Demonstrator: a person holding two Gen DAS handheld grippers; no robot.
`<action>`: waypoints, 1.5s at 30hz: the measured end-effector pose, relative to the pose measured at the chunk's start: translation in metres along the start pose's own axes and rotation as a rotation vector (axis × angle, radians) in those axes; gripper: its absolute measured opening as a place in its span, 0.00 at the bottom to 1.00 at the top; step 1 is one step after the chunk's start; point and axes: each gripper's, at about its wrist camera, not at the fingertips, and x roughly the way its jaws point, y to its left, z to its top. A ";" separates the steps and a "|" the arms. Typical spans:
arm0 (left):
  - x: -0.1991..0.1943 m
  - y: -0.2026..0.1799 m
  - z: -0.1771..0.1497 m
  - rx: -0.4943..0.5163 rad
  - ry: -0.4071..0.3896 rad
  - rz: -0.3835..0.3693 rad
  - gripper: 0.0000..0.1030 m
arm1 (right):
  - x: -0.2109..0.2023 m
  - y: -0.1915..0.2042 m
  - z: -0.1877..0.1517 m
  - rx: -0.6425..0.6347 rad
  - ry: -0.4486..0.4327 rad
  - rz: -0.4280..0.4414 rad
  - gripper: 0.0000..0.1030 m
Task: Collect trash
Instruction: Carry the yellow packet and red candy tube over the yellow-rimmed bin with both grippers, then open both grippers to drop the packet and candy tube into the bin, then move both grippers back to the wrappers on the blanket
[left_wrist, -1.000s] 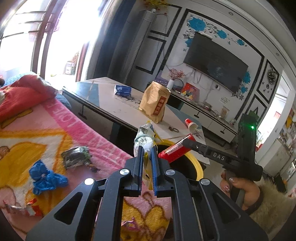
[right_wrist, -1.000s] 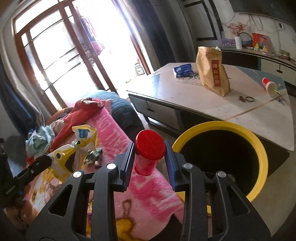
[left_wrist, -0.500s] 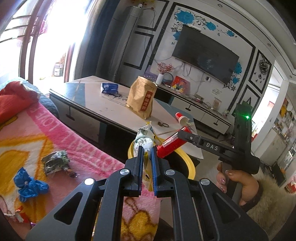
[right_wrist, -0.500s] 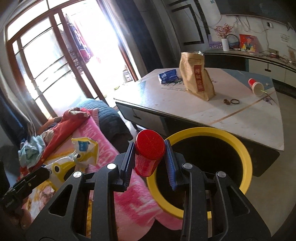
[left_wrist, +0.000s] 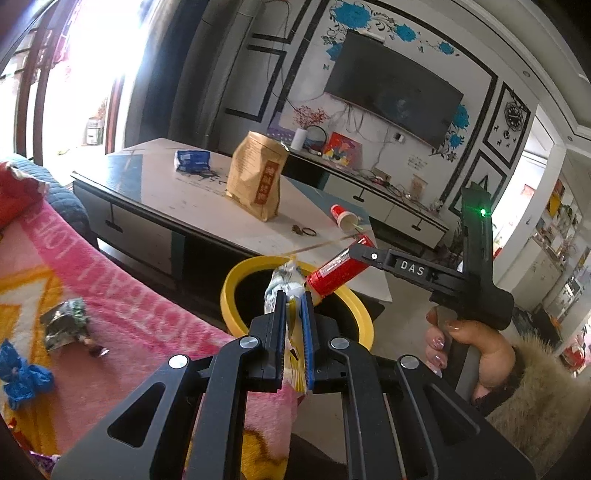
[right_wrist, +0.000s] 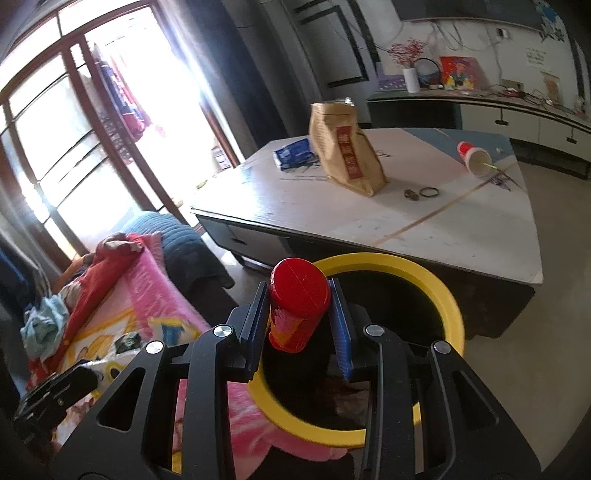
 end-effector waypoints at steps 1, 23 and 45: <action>0.003 -0.001 0.000 0.003 0.003 -0.001 0.08 | 0.001 -0.003 0.000 0.003 0.000 -0.008 0.24; 0.095 -0.018 -0.003 0.034 0.122 -0.018 0.07 | 0.017 -0.041 -0.002 0.054 0.020 -0.091 0.24; 0.030 0.031 0.001 -0.158 -0.014 0.075 0.94 | 0.013 0.001 -0.009 -0.057 -0.006 -0.088 0.68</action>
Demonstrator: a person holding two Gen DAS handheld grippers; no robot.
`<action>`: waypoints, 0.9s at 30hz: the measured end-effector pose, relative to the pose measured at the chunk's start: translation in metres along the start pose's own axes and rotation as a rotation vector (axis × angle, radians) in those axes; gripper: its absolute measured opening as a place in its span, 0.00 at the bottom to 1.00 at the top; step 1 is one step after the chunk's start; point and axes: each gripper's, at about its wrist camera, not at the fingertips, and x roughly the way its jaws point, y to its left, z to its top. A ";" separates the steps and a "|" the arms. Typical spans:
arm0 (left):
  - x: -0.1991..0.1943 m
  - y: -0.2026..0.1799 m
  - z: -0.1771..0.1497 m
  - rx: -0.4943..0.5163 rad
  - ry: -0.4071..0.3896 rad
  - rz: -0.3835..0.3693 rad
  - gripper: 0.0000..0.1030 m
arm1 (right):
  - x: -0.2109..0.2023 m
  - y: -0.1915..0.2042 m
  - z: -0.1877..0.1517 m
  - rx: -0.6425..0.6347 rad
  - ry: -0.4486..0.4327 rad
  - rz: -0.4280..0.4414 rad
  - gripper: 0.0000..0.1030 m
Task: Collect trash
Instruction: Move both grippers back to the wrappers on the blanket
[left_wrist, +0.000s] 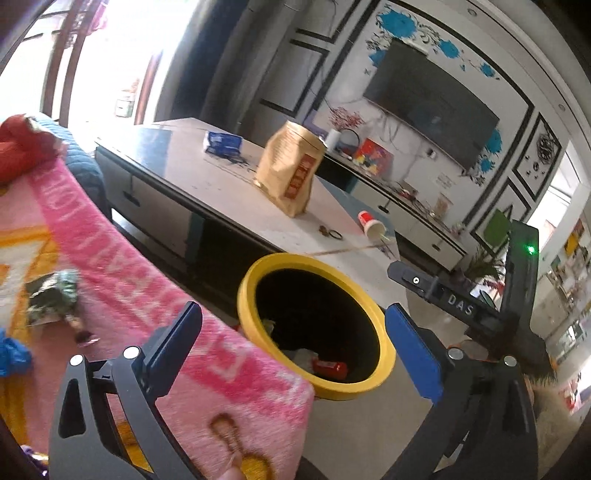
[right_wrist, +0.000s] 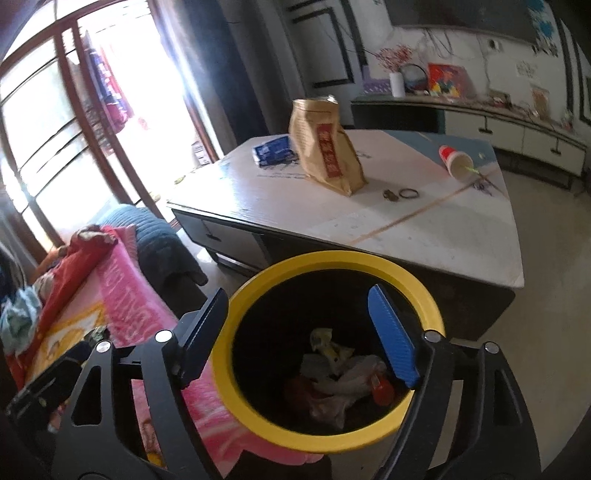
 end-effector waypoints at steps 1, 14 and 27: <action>-0.005 0.002 0.001 -0.003 -0.009 0.009 0.94 | -0.001 0.005 0.000 -0.014 -0.003 0.006 0.69; -0.055 0.033 -0.001 -0.049 -0.088 0.104 0.94 | -0.017 0.052 -0.007 -0.097 -0.023 0.090 0.76; -0.088 0.056 -0.004 -0.072 -0.147 0.184 0.94 | -0.031 0.085 -0.018 -0.152 -0.025 0.161 0.77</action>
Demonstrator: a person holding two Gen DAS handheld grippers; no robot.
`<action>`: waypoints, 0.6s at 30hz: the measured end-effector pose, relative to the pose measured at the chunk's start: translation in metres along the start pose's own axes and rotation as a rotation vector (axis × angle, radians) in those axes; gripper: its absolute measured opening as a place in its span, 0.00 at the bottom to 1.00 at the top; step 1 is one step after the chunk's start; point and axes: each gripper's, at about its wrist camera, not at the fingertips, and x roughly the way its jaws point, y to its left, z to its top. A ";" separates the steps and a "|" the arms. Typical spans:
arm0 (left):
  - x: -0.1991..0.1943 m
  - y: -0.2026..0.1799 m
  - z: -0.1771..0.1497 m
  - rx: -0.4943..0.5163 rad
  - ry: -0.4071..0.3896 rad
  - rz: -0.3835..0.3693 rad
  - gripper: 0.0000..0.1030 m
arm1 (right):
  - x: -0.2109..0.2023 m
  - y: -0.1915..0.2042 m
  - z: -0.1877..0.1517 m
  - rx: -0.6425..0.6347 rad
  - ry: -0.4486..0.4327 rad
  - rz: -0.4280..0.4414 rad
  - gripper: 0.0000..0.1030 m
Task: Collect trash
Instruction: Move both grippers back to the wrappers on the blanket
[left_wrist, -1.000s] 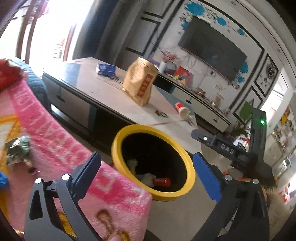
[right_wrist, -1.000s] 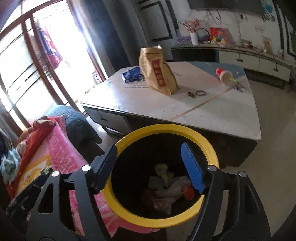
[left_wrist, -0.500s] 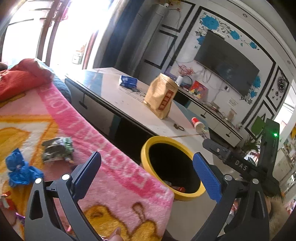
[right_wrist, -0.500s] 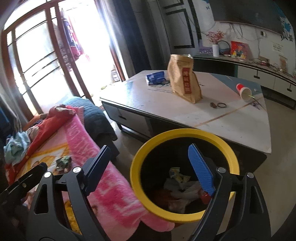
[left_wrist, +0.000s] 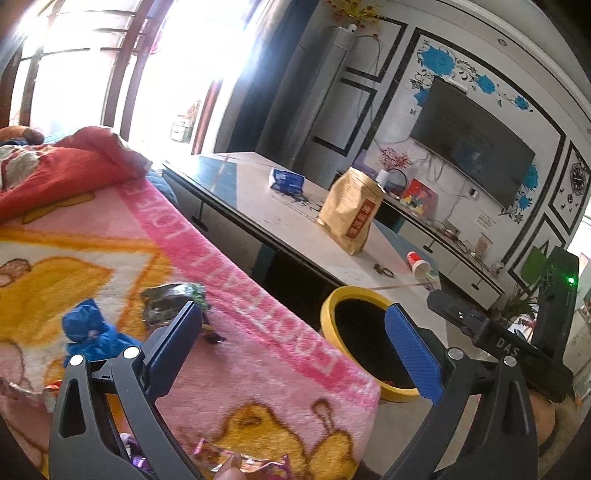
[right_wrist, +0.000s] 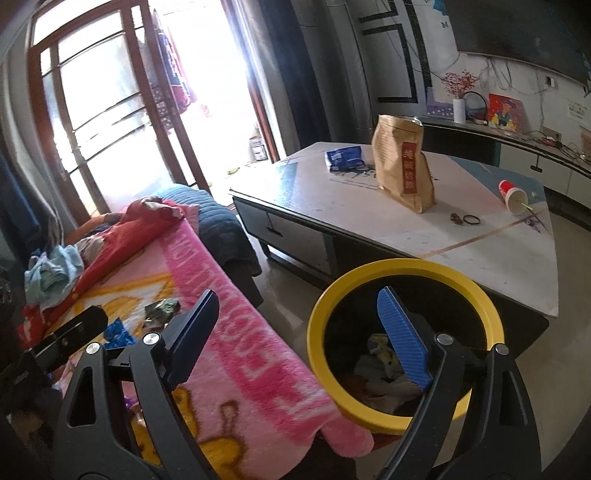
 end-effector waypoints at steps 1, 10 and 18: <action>-0.002 0.002 0.001 -0.003 -0.003 0.005 0.94 | 0.000 0.002 0.000 -0.002 -0.001 0.005 0.77; -0.017 0.020 0.002 -0.022 -0.027 0.052 0.94 | -0.003 0.025 -0.006 -0.035 0.004 0.069 0.77; -0.026 0.034 0.004 -0.037 -0.041 0.085 0.94 | -0.005 0.049 -0.014 -0.080 0.015 0.127 0.77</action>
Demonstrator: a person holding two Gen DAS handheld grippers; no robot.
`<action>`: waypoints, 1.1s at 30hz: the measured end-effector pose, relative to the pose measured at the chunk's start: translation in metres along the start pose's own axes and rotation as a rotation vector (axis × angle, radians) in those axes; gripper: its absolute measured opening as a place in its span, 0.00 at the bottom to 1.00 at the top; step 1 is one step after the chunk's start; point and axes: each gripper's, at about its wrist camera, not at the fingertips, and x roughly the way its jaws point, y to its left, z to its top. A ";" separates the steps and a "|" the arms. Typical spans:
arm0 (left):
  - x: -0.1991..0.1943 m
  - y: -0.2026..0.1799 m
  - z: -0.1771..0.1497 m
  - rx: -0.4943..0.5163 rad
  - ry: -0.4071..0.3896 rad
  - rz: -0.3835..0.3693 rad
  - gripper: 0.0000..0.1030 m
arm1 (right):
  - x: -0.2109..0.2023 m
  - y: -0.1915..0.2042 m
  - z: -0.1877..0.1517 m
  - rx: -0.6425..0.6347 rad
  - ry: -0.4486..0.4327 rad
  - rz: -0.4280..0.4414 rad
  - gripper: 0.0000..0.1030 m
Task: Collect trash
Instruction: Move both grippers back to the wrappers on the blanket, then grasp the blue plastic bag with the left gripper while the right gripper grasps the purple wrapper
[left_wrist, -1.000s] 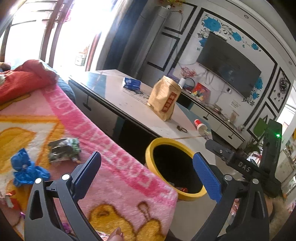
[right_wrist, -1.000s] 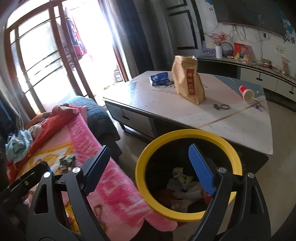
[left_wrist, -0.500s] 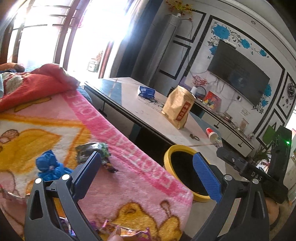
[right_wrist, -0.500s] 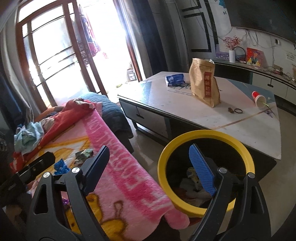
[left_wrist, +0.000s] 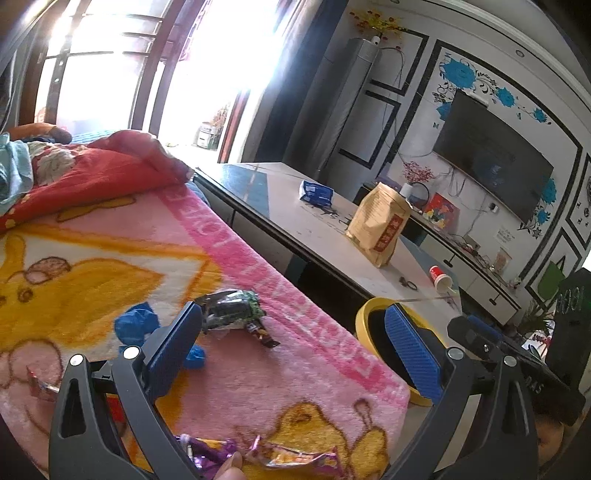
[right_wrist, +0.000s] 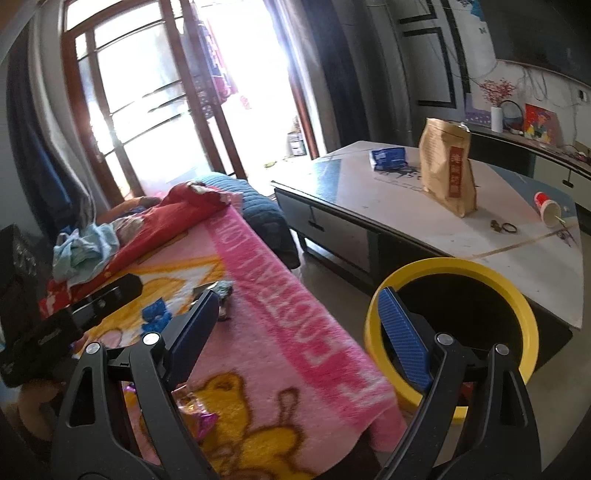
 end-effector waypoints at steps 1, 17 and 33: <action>-0.001 0.002 0.000 -0.003 -0.001 0.005 0.94 | 0.000 0.003 -0.001 -0.005 0.003 0.006 0.77; -0.017 0.040 0.005 -0.065 -0.036 0.068 0.94 | 0.006 0.040 -0.017 -0.066 0.051 0.081 0.77; -0.032 0.087 0.003 -0.145 -0.049 0.152 0.94 | 0.017 0.078 -0.040 -0.150 0.137 0.166 0.77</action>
